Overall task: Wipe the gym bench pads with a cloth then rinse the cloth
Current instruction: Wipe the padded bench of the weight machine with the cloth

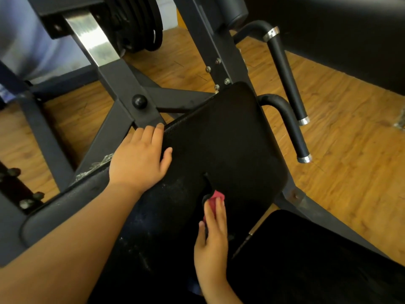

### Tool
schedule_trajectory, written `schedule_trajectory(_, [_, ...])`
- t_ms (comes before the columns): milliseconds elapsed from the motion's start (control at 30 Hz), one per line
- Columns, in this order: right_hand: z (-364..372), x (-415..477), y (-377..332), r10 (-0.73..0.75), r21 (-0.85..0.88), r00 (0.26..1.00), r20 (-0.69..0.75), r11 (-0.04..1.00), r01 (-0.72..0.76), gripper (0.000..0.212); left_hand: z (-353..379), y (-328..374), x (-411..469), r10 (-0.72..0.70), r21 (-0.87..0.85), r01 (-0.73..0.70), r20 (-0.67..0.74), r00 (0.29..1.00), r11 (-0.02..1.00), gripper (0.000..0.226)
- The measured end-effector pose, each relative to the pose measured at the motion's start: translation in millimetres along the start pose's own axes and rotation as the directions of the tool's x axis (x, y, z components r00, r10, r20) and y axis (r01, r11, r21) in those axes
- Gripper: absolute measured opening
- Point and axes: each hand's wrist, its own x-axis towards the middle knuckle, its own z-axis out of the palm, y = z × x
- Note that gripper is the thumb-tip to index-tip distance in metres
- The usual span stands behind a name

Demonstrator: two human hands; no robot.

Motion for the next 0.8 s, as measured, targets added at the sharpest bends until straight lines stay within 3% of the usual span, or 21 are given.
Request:
schedule_trajectory(267, [6, 41, -19, -0.047, 0.058, 0.997, -0.067, 0.997, 0.051, 0.067, 4, -1, 0, -0.009, 0.016, 0.009, -0.01, 1.0, 1.0, 0.059])
schedule_trajectory(467, [12, 3, -31, -0.208, 0.032, 0.961, 0.181, 0.978, 0.205, 0.066, 5, -1, 0, 0.001, 0.0, -0.001, -0.006, 1.0, 1.0, 0.056])
schedule_trajectory(633, [13, 42, -47, -0.146, -0.036, 0.987, 0.061, 0.988, 0.149, 0.059, 7, -3, 0, 0.028, -0.004, -0.028, -0.014, 1.0, 1.0, 0.055])
schedule_trajectory(800, [20, 15, -57, -0.25, -0.064, 0.948, 0.197, 0.962, 0.267, 0.067, 5, -3, 0, 0.057, 0.009, -0.057, -0.029, 0.998, 0.998, 0.054])
